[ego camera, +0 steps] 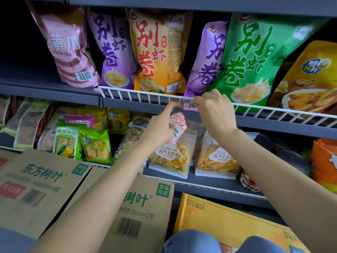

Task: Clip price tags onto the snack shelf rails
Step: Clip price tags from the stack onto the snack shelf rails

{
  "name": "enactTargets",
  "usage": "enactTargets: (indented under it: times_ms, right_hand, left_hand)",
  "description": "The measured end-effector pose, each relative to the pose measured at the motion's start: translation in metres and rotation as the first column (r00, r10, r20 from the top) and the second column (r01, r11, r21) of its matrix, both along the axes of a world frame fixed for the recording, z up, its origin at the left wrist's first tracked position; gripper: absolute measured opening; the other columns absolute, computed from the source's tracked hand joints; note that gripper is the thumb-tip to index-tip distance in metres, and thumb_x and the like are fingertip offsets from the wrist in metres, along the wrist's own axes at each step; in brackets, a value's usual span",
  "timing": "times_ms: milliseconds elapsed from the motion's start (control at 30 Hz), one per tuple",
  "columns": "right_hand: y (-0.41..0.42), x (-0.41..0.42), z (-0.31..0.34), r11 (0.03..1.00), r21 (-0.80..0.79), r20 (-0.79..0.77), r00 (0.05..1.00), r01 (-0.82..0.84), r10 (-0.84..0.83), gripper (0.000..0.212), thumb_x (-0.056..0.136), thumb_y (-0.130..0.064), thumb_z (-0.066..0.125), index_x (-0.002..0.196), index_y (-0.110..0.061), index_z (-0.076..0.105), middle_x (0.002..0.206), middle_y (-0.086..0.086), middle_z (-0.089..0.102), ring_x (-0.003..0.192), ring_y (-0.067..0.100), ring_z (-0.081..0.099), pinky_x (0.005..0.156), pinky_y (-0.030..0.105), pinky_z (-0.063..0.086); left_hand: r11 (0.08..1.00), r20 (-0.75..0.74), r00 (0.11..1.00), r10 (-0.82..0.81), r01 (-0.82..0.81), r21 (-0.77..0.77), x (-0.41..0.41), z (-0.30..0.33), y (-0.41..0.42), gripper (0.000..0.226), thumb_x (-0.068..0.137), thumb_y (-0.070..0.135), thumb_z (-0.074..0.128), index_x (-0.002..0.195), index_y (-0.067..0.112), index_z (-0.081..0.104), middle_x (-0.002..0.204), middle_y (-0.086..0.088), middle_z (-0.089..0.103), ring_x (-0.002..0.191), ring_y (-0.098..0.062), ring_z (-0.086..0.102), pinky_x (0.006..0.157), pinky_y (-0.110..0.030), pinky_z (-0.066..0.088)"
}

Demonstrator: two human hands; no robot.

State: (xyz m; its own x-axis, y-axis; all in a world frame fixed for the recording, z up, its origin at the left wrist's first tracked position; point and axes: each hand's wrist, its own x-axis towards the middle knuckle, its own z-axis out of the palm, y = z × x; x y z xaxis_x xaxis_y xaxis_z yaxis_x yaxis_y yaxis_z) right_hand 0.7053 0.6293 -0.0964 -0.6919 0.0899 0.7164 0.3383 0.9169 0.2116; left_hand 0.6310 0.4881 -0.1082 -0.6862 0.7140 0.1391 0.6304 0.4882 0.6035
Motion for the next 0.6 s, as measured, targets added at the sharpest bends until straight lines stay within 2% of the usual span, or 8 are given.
enactTargets:
  times_ms: [167, 267, 367, 433, 500, 600]
  right_hand:
    - [0.001, 0.0, -0.011, 0.999, 0.03, -0.049, 0.999, -0.018, 0.02, 0.022, 0.053, 0.007, 0.073, 0.072, -0.005, 0.069, 0.074, 0.01, 0.061, 0.066, 0.03, 0.056, 0.05, 0.029, 0.04]
    - [0.003, 0.002, -0.017, 0.998, 0.008, -0.07, 0.996, -0.063, 0.063, 0.025, 0.053, 0.011, 0.072, 0.075, -0.002, 0.068, 0.077, 0.012, 0.06, 0.068, 0.031, 0.055, 0.051, 0.032, 0.044]
    - [0.008, 0.004, -0.019, 0.991, -0.023, -0.066, 0.99, -0.13, 0.128, 0.032, 0.054, 0.017, 0.069, 0.082, 0.001, 0.067, 0.079, 0.014, 0.06, 0.07, 0.031, 0.054, 0.053, 0.034, 0.047]
    - [0.01, 0.007, -0.019, 0.989, -0.027, -0.061, 0.988, -0.144, 0.142, 0.04, 0.057, 0.017, 0.068, 0.094, 0.001, 0.067, 0.081, 0.013, 0.062, 0.07, 0.031, 0.054, 0.056, 0.035, 0.047]
    - [0.011, 0.008, -0.018, 0.989, -0.025, -0.046, 0.989, -0.144, 0.143, 0.041, 0.059, 0.016, 0.067, 0.096, 0.001, 0.066, 0.084, 0.013, 0.062, 0.072, 0.031, 0.055, 0.058, 0.036, 0.048]
    - [0.009, 0.008, -0.02, 0.993, -0.031, -0.02, 0.993, -0.116, 0.116, 0.035, 0.063, 0.014, 0.066, 0.094, 0.0, 0.066, 0.092, 0.015, 0.062, 0.077, 0.033, 0.055, 0.06, 0.038, 0.05]
  left_hand:
    - [1.0, -0.007, 1.0, -0.004, 0.004, 0.008, -0.001, 0.0, -0.001, 0.057, 0.093, 0.006, 0.051, 0.134, 0.036, 0.027, 0.093, -0.006, 0.056, 0.054, -0.009, 0.051, 0.041, -0.017, 0.037]
    - [1.0, -0.017, 1.0, -0.016, 0.016, 0.015, -0.001, 0.0, -0.001, 0.057, 0.092, 0.005, 0.052, 0.134, 0.037, 0.028, 0.092, -0.009, 0.061, 0.054, -0.011, 0.053, 0.044, -0.022, 0.042]
    - [1.0, -0.015, 1.0, -0.018, 0.019, 0.015, -0.002, 0.001, -0.001, 0.058, 0.093, 0.006, 0.052, 0.136, 0.037, 0.028, 0.082, -0.004, 0.059, 0.052, -0.009, 0.052, 0.039, -0.017, 0.039]
    - [0.999, -0.004, 1.0, -0.02, 0.02, 0.025, -0.003, 0.0, -0.001, 0.061, 0.093, 0.007, 0.052, 0.138, 0.039, 0.026, 0.091, -0.003, 0.059, 0.057, -0.008, 0.052, 0.04, -0.015, 0.038]
    - [0.999, -0.004, 1.0, -0.028, 0.028, 0.04, -0.005, -0.002, -0.001, 0.064, 0.093, 0.008, 0.052, 0.14, 0.041, 0.024, 0.108, -0.007, 0.062, 0.068, -0.009, 0.056, 0.05, -0.022, 0.047]
    - [0.998, -0.01, 0.999, -0.042, 0.042, 0.049, -0.004, -0.004, 0.001, 0.07, 0.093, 0.009, 0.053, 0.144, 0.041, 0.019, 0.129, -0.007, 0.057, 0.103, -0.024, 0.061, 0.077, -0.037, 0.052]
